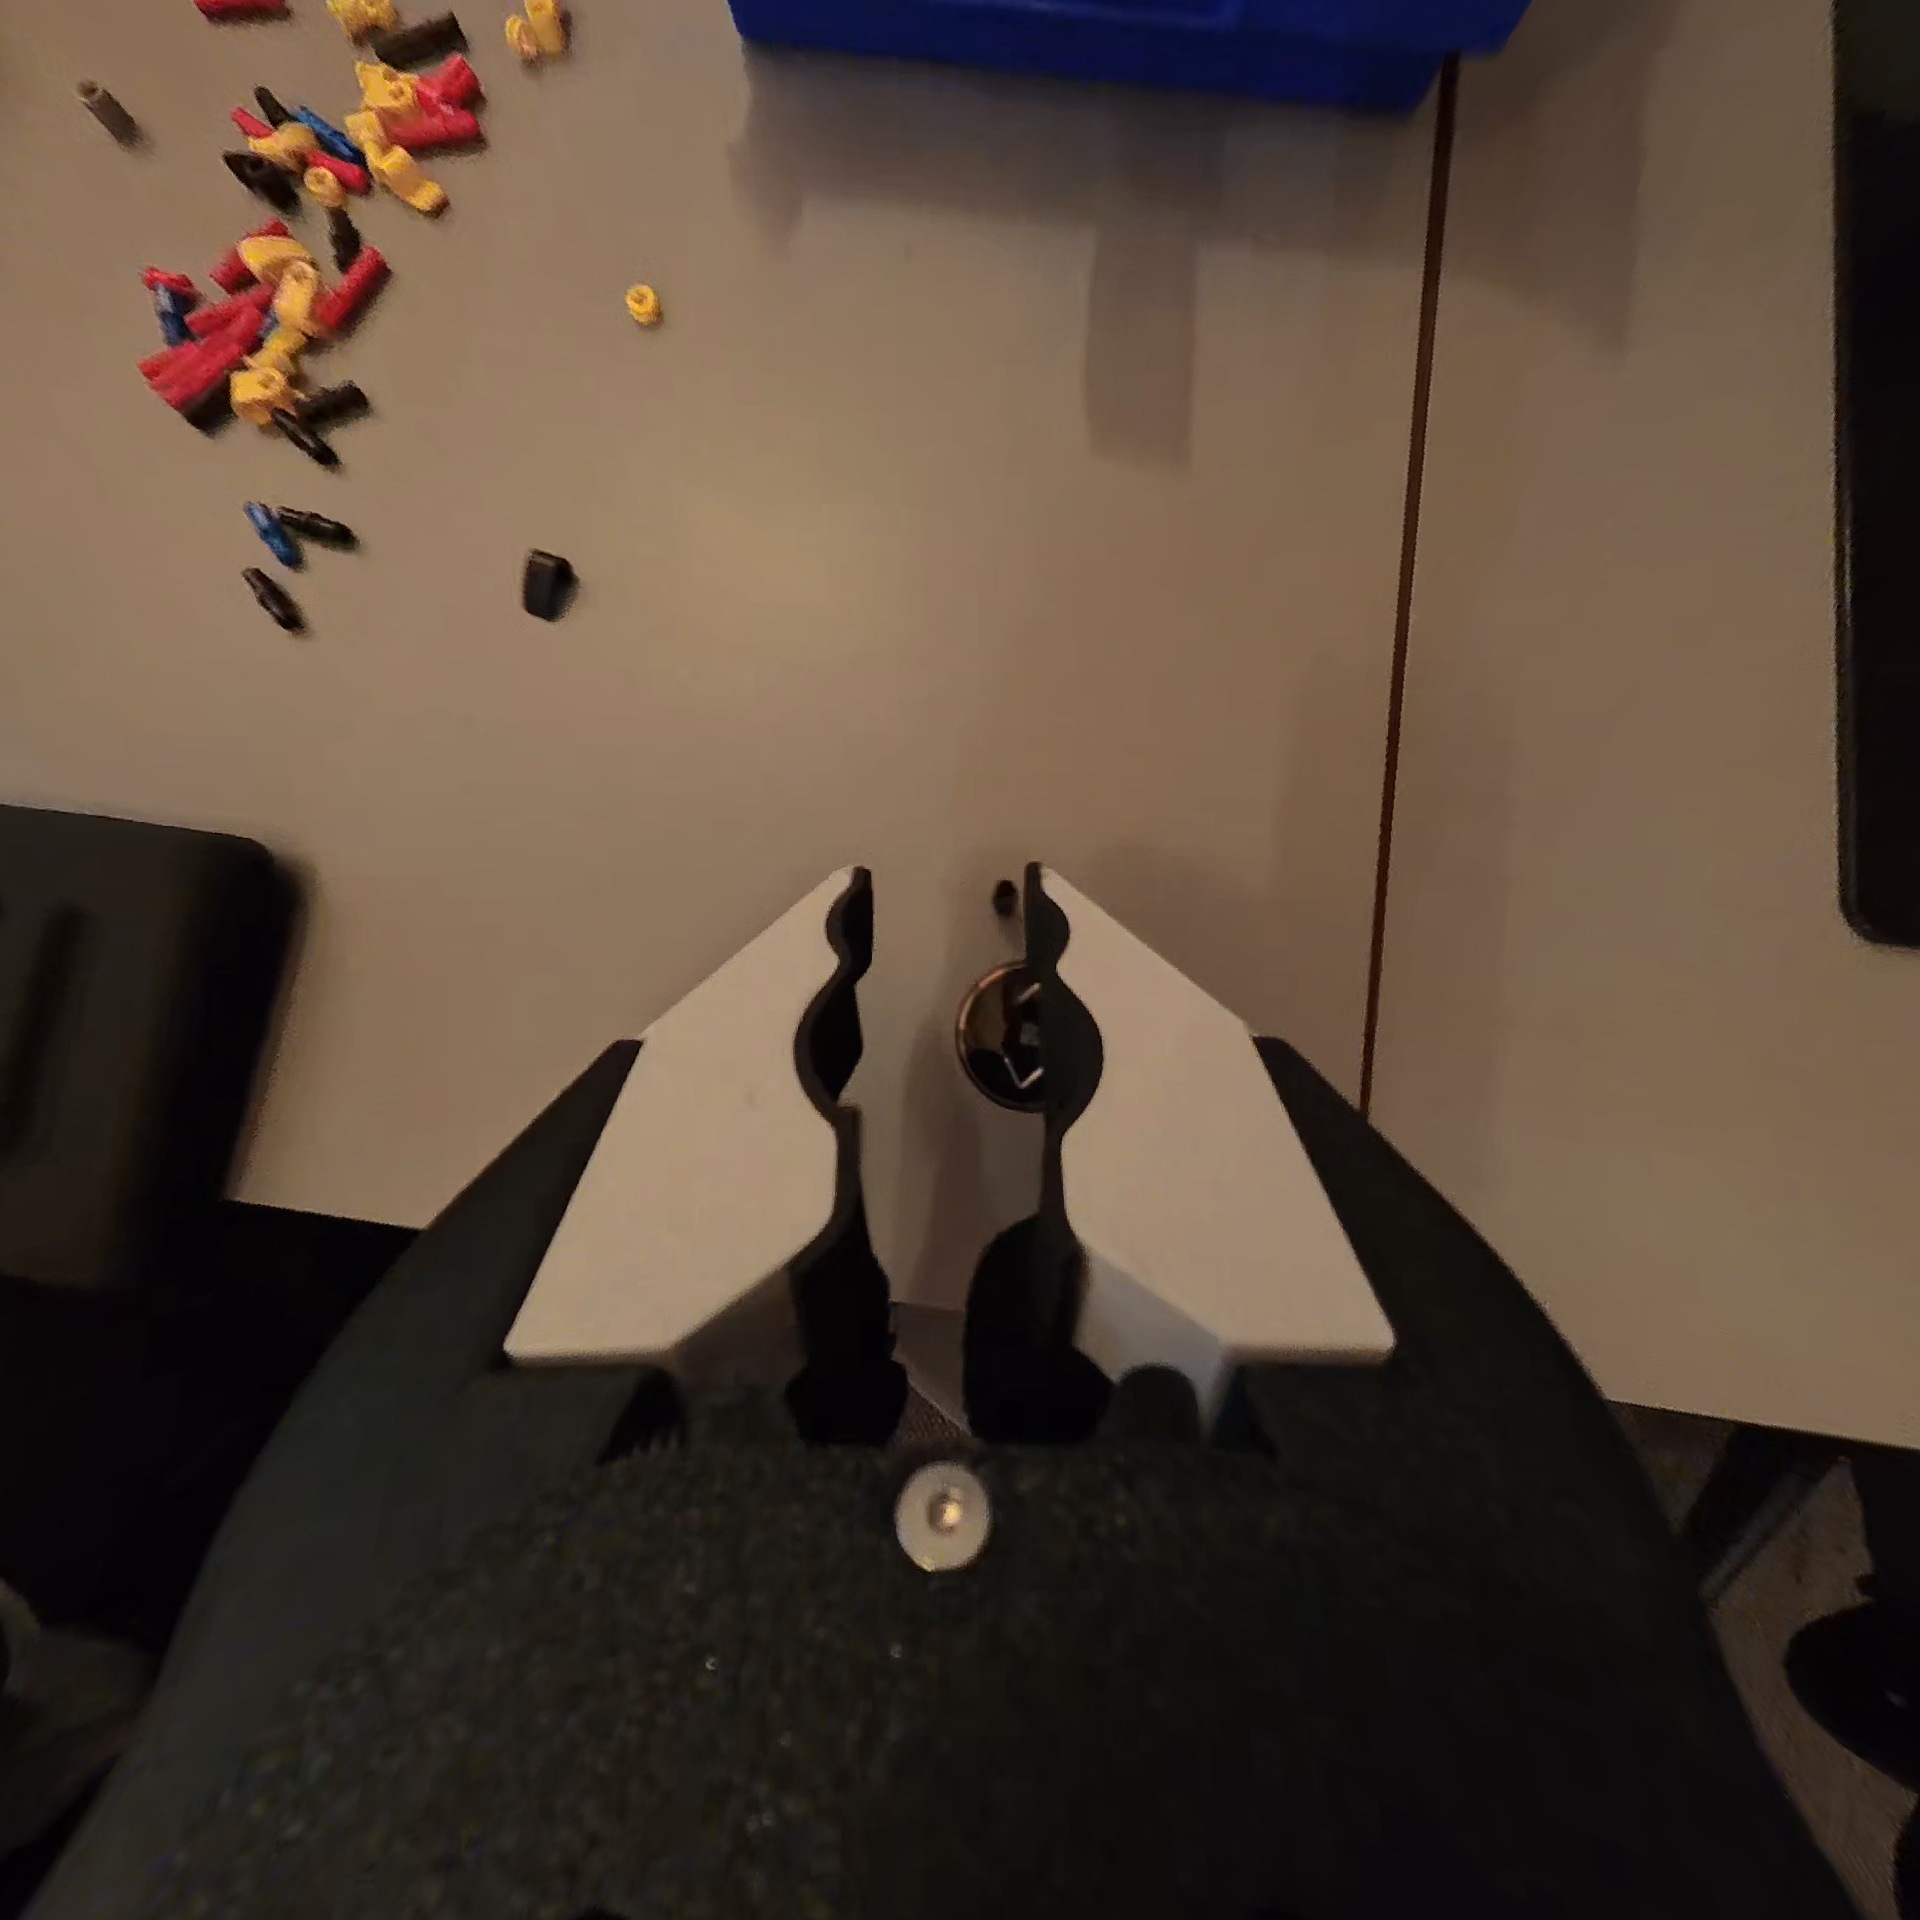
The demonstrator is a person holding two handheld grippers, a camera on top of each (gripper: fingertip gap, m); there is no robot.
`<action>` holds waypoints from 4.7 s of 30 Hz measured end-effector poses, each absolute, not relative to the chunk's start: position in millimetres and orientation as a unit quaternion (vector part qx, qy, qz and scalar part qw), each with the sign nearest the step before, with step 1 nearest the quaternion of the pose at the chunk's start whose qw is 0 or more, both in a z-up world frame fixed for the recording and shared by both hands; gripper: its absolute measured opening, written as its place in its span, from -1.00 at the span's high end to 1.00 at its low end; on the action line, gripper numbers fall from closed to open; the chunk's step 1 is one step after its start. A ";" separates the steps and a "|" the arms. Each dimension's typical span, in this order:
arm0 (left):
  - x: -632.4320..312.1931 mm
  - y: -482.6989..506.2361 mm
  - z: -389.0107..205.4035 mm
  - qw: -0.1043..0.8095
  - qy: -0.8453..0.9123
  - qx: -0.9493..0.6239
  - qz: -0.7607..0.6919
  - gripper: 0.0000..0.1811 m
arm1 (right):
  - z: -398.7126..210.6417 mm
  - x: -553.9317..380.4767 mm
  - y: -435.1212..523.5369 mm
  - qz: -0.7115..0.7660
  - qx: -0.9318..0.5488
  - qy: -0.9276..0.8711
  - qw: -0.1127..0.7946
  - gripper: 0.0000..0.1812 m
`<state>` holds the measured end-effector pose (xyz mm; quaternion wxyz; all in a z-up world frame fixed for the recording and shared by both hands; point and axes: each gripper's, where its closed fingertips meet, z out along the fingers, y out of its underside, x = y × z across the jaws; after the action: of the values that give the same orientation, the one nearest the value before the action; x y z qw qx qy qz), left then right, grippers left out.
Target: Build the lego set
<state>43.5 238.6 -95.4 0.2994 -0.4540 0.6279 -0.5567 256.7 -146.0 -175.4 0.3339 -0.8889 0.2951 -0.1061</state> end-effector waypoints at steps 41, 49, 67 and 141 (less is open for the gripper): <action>35.5 195.7 -48.1 0.092 0.440 -0.458 -0.767 0.83 | -45.1 42.5 204.5 0.424 -0.585 0.124 0.680 0.93; 33.2 201.0 -42.9 0.080 0.407 -0.456 -0.787 0.92 | -41.0 37.2 207.1 0.461 -0.558 0.133 0.677 0.93; 37.0 212.2 -44.4 0.027 0.315 -0.475 -0.822 0.89 | -45.4 38.2 222.8 0.447 -0.503 0.199 0.712 0.94; 37.6 190.0 -75.0 -0.106 0.345 -0.494 -0.791 0.83 | -75.1 38.5 200.4 -0.175 -0.775 -0.195 0.575 0.86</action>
<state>37.6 190.0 -75.0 -0.1062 -0.4935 0.3446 -0.7914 38.5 200.4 -75.1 0.5746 -0.7753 -0.1949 -0.1754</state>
